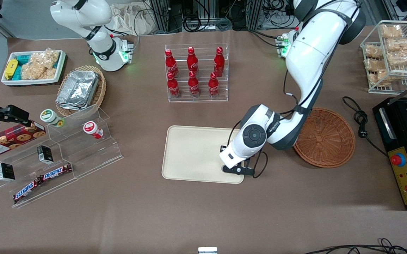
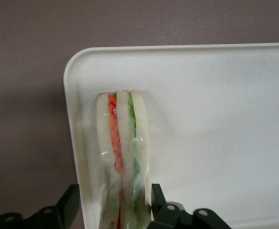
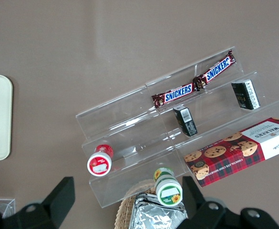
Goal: Place sandwich from basket to tray
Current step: 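Lower the sandwich onto the tray and open the left gripper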
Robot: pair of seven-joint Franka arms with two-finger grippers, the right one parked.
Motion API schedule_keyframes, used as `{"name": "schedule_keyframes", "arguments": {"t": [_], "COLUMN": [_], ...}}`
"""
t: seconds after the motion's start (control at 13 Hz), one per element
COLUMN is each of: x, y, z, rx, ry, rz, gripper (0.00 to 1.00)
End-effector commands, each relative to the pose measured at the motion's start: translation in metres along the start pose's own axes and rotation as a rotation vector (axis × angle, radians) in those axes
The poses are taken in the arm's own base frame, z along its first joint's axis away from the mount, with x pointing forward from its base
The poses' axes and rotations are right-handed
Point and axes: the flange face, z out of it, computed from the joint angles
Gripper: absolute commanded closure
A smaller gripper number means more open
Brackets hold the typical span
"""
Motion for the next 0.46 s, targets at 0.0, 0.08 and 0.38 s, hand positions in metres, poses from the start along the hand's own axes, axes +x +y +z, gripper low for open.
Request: {"name": "schedule_keyframes", "arguments": {"t": [0.0,0.08,0.38], "x": [-0.007,-0.012,-0.024], "y": [-0.010,-0.009,-0.079], "z": [-0.059,-0.081,-0.167], "rx": [0.027,0.019,0.091], "ry": [-0.002,-0.006,-0.057], "rz": [-0.023,-0.029,-0.110], "gripper": [0.01,0.01,0.01]}}
